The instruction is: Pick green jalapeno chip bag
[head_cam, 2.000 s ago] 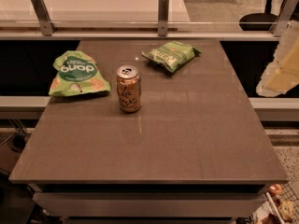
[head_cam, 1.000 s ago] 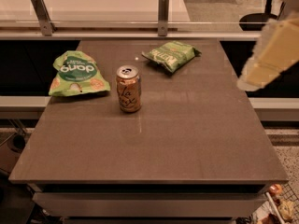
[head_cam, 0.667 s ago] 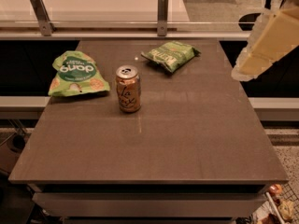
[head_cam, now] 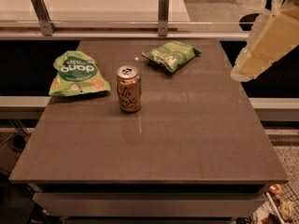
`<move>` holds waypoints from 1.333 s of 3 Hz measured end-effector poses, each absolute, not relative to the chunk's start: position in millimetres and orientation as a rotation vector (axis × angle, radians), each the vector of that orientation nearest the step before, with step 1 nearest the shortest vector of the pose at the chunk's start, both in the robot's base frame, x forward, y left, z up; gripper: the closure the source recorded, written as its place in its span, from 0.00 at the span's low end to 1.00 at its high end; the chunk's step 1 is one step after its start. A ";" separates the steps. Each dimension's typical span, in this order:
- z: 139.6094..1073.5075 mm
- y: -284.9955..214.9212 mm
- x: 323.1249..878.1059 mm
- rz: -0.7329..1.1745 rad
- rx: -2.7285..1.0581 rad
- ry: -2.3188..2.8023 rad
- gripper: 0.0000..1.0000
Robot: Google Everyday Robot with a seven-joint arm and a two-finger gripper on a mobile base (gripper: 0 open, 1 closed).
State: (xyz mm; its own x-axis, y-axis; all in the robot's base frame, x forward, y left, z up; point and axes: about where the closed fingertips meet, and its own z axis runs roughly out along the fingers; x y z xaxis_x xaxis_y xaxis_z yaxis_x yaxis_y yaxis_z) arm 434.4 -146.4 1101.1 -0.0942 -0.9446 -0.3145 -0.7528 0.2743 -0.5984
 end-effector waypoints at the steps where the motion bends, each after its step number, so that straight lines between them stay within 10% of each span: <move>1: 1097.7 -156.9 448.7 -0.459 -1.517 1.918 0.00; 4: 1035.2 -235.9 562.7 -0.532 -1.435 2.041 0.00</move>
Offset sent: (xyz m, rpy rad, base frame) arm 0.1286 -0.1035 -0.0660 -0.2042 -0.0052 -0.2211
